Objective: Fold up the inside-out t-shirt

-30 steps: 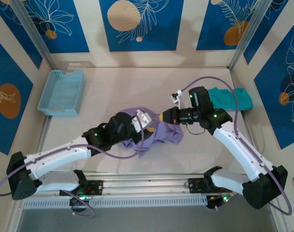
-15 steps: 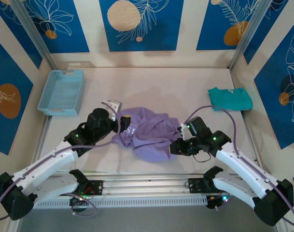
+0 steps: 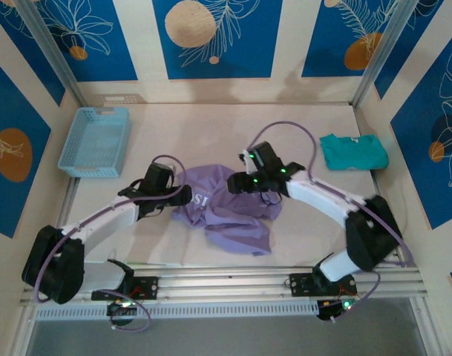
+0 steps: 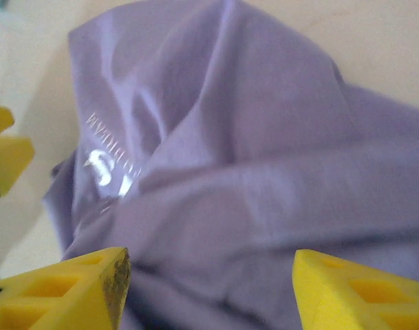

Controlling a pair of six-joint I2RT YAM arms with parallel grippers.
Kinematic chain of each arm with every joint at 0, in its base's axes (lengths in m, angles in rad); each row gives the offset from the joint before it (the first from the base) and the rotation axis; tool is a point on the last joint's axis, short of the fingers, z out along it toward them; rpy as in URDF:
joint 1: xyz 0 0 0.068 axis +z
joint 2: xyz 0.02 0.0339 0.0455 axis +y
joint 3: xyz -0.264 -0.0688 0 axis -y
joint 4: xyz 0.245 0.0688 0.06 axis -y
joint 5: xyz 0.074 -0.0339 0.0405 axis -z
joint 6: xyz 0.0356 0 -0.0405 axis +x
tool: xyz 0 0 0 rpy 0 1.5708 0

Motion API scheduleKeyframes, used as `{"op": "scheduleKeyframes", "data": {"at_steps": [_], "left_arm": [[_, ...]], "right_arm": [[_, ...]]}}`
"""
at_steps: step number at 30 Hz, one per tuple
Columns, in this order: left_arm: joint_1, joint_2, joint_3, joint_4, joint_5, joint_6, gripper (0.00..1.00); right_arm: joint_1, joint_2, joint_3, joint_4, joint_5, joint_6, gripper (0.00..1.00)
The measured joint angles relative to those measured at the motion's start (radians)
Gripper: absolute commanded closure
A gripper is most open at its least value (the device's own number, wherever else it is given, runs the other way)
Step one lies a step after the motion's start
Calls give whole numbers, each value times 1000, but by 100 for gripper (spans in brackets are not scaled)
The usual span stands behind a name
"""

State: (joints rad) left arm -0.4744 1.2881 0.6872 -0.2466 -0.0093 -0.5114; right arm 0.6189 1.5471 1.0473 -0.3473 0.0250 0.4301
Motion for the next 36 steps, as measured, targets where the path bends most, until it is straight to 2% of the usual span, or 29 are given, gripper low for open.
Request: {"op": "scheduleKeyframes", "data": {"at_steps": [4, 7, 12, 14, 15, 18, 22, 27, 30, 31, 33, 36], "left_arm": [[0, 58, -42, 38, 46, -34, 30], [0, 85, -78, 72, 68, -55, 43], [2, 132, -105, 158, 113, -82, 80], [2, 154, -105, 199, 141, -84, 100], [5, 161, -105, 216, 153, -84, 100], [22, 153, -100, 241, 172, -77, 100], [39, 58, -32, 221, 159, -48, 100], [42, -172, 180, 232, 122, 8, 100], [41, -286, 266, 278, 165, 32, 100], [39, -318, 271, 294, 190, 36, 100], [39, -374, 243, 312, 227, 40, 100], [29, -422, 135, 318, 284, 39, 88]], "right_arm": [[45, 226, 165, 26, 51, -43, 33], [66, 364, 283, 20, 97, -66, 42], [74, 462, 363, 2, 145, -97, 81], [67, 456, 373, -13, 160, -106, 94], [61, 448, 378, -13, 162, -113, 99], [33, 384, 378, -16, 150, -119, 100], [-35, 203, 378, -10, 68, -121, 100], [-150, -121, 348, 50, -33, -124, 100], [-175, -358, 223, 122, -72, -145, 100], [-174, -426, 173, 139, -79, -151, 99], [-177, -580, 24, 185, -69, -158, 91], [-192, -754, -220, 211, -40, -119, 72]]}}
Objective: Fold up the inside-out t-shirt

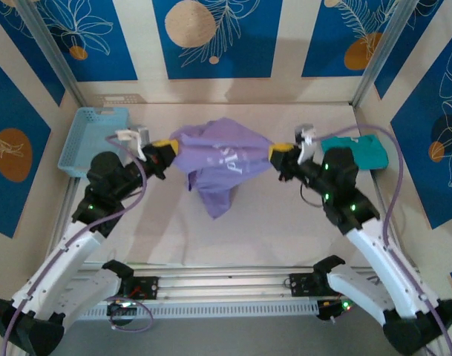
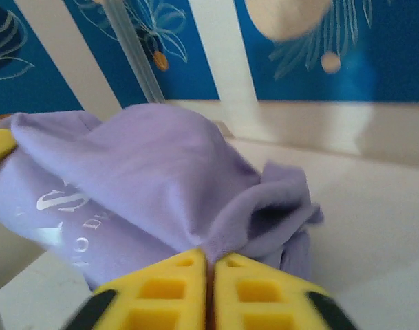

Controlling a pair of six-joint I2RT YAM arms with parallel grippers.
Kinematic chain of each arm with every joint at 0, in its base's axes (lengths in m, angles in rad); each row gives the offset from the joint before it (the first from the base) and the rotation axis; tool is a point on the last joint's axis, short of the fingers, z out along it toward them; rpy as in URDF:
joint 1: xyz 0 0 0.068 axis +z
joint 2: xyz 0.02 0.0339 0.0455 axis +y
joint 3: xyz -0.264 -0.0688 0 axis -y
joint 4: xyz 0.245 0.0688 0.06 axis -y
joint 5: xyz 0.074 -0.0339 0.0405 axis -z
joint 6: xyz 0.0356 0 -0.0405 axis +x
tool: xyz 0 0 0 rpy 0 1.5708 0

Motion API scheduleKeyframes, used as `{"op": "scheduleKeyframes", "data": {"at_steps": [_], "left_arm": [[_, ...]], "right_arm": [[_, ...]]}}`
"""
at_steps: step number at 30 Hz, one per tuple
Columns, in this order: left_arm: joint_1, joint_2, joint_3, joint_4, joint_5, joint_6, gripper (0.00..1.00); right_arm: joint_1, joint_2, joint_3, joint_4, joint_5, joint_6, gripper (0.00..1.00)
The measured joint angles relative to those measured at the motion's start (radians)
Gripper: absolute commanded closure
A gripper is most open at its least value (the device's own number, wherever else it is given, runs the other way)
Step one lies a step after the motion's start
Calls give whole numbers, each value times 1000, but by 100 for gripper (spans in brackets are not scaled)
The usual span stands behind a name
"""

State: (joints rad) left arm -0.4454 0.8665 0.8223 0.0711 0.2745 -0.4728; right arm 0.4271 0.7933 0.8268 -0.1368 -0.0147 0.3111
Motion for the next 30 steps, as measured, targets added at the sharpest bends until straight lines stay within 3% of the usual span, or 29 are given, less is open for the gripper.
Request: {"op": "scheduleKeyframes", "data": {"at_steps": [3, 6, 10, 13, 22, 26, 30], "left_arm": [[-26, 22, -144, -37, 52, -15, 63], [-45, 64, -262, -138, 79, -32, 49], [-49, 64, -279, -215, 80, -40, 43], [-49, 85, -249, -242, 55, -37, 41], [-49, 245, -202, -298, -98, -24, 31], [-49, 371, -114, -291, -169, 20, 31], [-49, 518, -45, -264, -200, 64, 37]], "right_arm": [[3, -68, -221, -36, 39, 61, 58], [16, -103, -385, -110, 71, 117, 49], [71, -109, -426, -106, 91, 143, 44], [146, -15, -375, -68, 124, 137, 42], [311, 489, -86, 49, 222, 104, 34], [329, 703, 35, 99, 240, 162, 40], [330, 835, 84, 120, 249, 213, 68]]}}
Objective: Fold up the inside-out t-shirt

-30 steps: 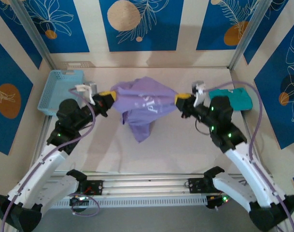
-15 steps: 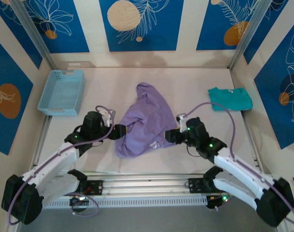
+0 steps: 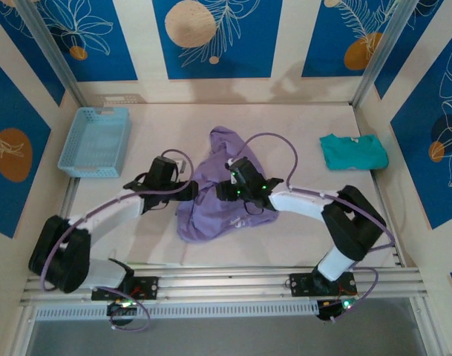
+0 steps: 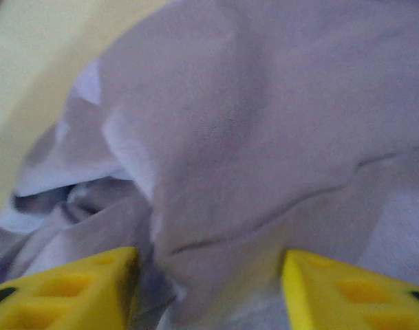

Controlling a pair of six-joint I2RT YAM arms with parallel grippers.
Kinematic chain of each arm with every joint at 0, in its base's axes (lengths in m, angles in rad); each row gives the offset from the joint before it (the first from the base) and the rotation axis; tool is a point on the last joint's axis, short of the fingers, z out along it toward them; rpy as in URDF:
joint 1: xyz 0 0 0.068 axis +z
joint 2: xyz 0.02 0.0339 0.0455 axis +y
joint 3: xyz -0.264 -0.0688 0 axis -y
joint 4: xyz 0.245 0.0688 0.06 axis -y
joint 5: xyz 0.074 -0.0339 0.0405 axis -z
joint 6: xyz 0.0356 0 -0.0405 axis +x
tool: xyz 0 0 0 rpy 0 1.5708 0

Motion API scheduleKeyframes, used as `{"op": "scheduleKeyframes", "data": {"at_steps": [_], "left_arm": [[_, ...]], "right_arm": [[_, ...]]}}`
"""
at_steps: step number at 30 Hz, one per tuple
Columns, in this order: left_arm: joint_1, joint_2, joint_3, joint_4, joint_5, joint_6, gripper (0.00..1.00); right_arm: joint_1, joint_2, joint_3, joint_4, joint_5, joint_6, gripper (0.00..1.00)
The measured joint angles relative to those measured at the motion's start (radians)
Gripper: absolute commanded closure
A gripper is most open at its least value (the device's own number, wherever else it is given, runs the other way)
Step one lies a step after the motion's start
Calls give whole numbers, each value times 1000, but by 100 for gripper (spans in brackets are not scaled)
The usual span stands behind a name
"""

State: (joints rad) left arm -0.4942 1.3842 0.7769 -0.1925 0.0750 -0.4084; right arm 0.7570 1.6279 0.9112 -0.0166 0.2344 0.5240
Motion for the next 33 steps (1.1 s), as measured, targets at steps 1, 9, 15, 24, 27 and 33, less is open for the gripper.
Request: {"op": "scheduleKeyframes", "data": {"at_steps": [1, 9, 15, 24, 27, 33], "left_arm": [[0, 29, 9, 3, 1, 9, 37], [0, 135, 54, 48, 74, 57, 95], [0, 115, 101, 69, 176, 62, 100], [-17, -187, 105, 164, 460, -94, 100], [-33, -219, 111, 183, 516, -131, 100], [-60, -214, 112, 185, 562, -169, 100]], "right_arm": [[-2, 11, 3, 0, 2, 8, 74], [-38, -45, 4, -6, -6, -4, 99], [-39, -272, -117, -29, -16, -66, 98], [-37, -658, -220, -158, 29, -276, 67], [-31, -747, -220, -164, 18, -339, 51], [30, -752, -220, -151, -33, -438, 28]]}}
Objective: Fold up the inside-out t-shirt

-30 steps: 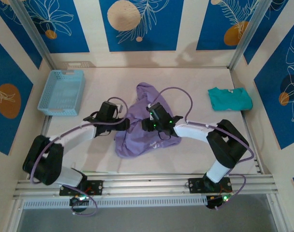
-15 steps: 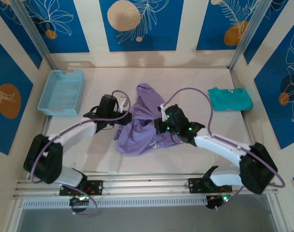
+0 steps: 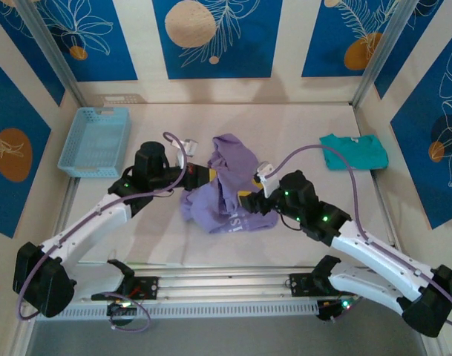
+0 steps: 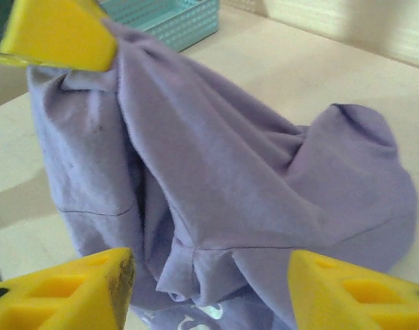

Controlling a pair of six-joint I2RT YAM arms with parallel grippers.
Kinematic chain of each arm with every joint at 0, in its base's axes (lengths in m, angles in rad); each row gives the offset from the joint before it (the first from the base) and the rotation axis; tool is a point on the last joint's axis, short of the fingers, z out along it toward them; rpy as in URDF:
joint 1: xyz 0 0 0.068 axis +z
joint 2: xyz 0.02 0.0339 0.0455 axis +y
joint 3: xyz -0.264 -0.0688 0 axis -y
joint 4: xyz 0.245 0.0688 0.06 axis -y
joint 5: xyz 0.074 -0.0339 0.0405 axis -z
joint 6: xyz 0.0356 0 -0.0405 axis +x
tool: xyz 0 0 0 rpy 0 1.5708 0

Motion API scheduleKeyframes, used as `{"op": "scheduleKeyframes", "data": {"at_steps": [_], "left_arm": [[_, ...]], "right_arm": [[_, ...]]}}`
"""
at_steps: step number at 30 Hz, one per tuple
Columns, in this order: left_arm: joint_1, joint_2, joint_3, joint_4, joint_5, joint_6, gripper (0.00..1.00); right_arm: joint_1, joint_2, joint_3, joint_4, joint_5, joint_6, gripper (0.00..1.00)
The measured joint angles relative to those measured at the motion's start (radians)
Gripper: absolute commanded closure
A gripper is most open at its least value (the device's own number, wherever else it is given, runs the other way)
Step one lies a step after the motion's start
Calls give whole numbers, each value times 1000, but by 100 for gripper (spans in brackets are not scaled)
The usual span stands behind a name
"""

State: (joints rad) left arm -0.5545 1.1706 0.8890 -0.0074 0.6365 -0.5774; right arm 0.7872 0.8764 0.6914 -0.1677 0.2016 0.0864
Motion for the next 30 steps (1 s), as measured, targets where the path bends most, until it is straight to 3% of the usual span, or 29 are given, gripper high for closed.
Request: {"op": "scheduleKeyframes", "data": {"at_steps": [4, 13, 15, 19, 23, 27, 30], "left_arm": [[-11, 0, 0, -4, 7, -1, 100], [-20, 0, 2, -24, 10, -1, 100], [-20, 0, 2, -27, 10, -1, 100], [-20, 0, 2, -38, 0, 0, 100], [-20, 0, 14, -75, -62, 12, 100], [-20, 7, 56, -154, -237, 49, 100], [-20, 53, 116, -200, -409, 92, 89]], "right_arm": [[49, 94, 0, 28, 2, -43, 22], [68, 320, -1, 185, 95, -50, 25], [62, 382, -1, 227, 119, -43, 34], [29, 444, -1, 272, 136, -27, 69], [-24, 388, -22, 303, 39, -7, 95], [-95, 293, -32, 312, -185, 49, 100], [-138, 249, -32, 337, -349, 115, 100]]}}
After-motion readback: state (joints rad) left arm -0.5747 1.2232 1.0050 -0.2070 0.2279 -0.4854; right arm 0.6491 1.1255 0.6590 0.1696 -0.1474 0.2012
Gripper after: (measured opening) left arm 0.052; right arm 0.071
